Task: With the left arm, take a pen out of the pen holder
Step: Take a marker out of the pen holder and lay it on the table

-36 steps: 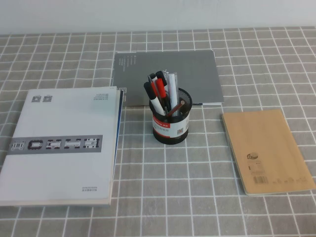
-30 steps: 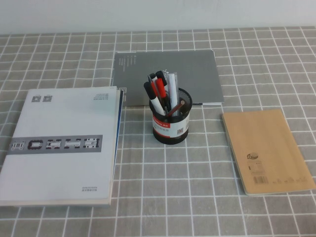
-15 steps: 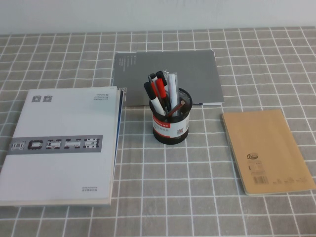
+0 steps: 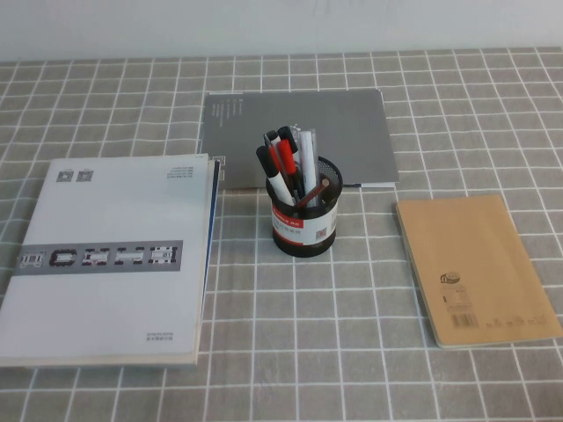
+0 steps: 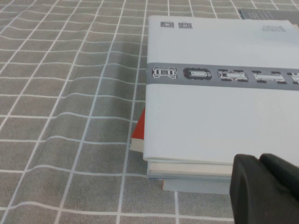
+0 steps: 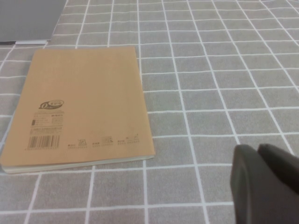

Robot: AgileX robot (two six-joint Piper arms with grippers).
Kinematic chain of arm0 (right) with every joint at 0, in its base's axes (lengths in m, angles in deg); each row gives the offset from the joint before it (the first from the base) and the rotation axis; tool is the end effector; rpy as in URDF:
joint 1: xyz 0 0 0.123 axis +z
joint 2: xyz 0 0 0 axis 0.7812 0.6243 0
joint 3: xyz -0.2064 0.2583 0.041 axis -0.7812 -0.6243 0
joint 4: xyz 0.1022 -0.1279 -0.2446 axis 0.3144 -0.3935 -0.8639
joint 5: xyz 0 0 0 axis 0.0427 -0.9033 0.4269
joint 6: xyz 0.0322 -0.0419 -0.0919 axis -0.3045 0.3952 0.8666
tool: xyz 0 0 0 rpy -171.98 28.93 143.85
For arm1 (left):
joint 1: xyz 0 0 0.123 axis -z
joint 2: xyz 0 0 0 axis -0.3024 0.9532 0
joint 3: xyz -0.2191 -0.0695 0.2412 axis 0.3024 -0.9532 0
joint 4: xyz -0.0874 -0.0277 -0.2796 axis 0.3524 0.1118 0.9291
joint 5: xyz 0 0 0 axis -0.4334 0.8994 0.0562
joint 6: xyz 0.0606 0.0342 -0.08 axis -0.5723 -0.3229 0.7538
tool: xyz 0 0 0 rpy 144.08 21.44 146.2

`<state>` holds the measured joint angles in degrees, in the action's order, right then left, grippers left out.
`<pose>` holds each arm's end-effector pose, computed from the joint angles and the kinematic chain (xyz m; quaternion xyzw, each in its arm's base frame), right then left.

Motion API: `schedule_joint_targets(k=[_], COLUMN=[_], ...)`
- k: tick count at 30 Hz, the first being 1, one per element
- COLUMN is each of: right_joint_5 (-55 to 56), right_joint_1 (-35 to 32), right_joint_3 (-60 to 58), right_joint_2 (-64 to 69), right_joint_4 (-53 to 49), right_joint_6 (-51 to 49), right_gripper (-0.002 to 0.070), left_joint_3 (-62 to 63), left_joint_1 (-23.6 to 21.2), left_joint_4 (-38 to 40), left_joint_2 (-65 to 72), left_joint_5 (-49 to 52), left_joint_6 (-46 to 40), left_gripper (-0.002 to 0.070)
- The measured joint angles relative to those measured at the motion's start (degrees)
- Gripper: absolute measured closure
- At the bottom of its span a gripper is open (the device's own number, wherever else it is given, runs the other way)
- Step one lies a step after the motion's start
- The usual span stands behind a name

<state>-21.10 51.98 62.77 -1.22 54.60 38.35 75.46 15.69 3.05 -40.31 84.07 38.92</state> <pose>0.0613 -0.0016 0.1650 0.0246 0.8057 0.0109 0.5917 0.0616 -0.0059 0.1660 0.0188 0.8041 -0.0132 0.5941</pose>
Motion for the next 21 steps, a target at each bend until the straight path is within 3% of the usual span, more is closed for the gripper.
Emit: schedule_joint_targets(k=[12,21], right_joint_5=[0.0,0.0], right_joint_1=[0.0,0.0], right_joint_3=[0.0,0.0], right_joint_2=[0.0,0.0], right_joint_4=[0.0,0.0], right_joint_6=[0.0,0.0], right_gripper=[0.0689,0.0689], left_joint_3=[0.0,0.0], left_joint_1=[0.0,0.0], left_joint_4=[10.53,24.48], left_joint_2=[0.0,0.0], left_joint_5=[-9.44,-23.81], left_joint_6=[3.16,15.94], left_gripper=[0.068,0.068])
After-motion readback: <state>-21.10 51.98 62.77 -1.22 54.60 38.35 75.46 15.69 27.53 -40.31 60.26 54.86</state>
